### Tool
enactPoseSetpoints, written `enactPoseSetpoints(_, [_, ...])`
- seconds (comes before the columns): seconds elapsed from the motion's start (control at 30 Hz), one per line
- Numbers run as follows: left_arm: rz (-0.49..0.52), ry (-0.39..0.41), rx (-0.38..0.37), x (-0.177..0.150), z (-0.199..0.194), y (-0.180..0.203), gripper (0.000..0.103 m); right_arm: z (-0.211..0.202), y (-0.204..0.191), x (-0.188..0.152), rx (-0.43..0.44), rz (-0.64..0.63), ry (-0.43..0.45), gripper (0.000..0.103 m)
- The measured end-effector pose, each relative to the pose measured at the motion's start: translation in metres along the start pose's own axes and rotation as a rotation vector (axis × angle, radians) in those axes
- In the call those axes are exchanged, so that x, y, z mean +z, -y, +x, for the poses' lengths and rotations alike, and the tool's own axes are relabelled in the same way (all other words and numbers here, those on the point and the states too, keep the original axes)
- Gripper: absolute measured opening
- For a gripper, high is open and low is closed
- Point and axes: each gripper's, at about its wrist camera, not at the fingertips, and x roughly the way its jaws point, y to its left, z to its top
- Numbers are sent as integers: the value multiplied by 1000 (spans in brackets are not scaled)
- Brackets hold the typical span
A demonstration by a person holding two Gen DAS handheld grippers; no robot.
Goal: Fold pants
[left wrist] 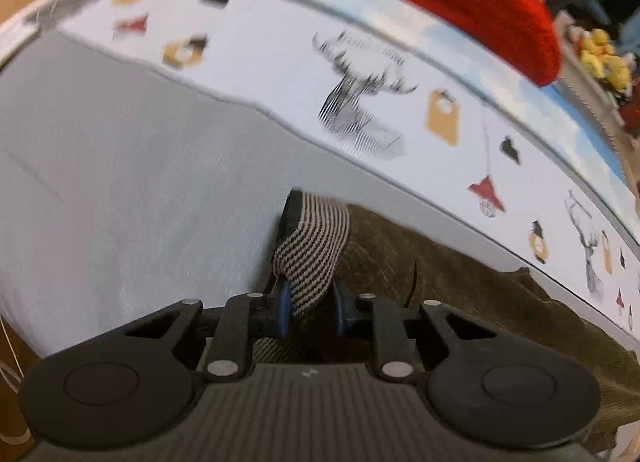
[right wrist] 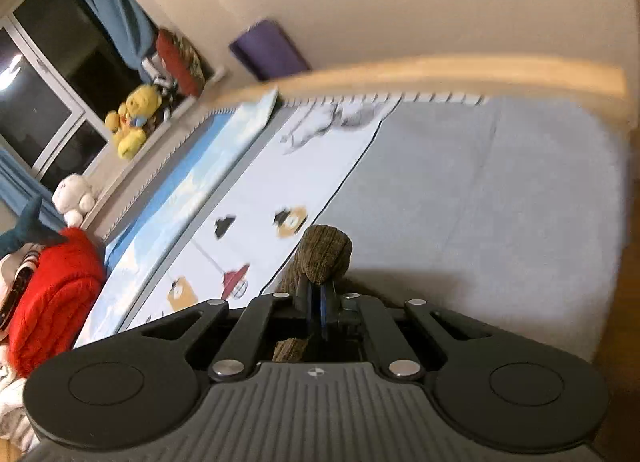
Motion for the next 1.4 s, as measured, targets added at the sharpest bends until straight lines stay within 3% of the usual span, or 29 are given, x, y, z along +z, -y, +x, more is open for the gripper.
enactPoseSetpoints(0.07, [25,-28,18,-5,2,-3,23,-7,11,-2,-78,-23,-41,3])
enactPoseSetpoints(0.17, [59,-140,55,-15,21,-12,23,18,46,-18,-251,19,-261,3])
enactPoseSetpoints(0.27, [109,-179,68,-22,29,-15,24,37,71,-29,-324,43,-380,3])
enactPoseSetpoints(0.4, [139,-179,75,-26,26,-12,24,38,59,-31,-332,-105,-389,3])
enactPoseSetpoints(0.63, [169,-196,89,-26,29,-7,24,44,58,-35,-390,-118,-399,3])
enactPoseSetpoints(0.73, [189,-201,97,-25,32,-3,33,49,50,-37,-382,-165,-414,4])
enactPoseSetpoints(0.83, [204,-107,143,-22,20,3,48,40,44,-32,-417,-181,-378,19])
enactPoseSetpoints(0.87, [219,-45,161,-19,11,7,48,36,41,-30,-436,-181,-346,28])
enactPoseSetpoints(0.9, [238,13,172,-18,4,11,49,28,34,-26,-453,-198,-287,29])
enactPoseSetpoints(0.97, [282,94,141,-17,-7,23,49,14,18,-20,-421,-258,-184,30])
enactPoseSetpoints(1.0, [302,105,100,-17,-9,29,49,9,7,-20,-357,-302,-138,32])
enactPoseSetpoints(1.07, [356,81,17,-21,-5,43,49,10,-13,-27,-214,-384,-133,38])
enactPoseSetpoints(1.17, [478,8,-41,-33,8,66,49,32,-39,-58,32,-504,-347,39])
enactPoseSetpoints(1.23, [546,-38,-53,-41,17,74,49,45,-49,-80,88,-581,-477,39])
enactPoseSetpoints(1.3, [565,-153,-29,-51,37,72,49,59,-54,-103,78,-686,-599,40])
enactPoseSetpoints(1.33, [565,-242,36,-57,54,66,47,67,-52,-113,43,-724,-659,40])
enactPoseSetpoints(1.4, [633,-299,84,-67,68,64,46,76,-47,-128,-23,-784,-723,40])
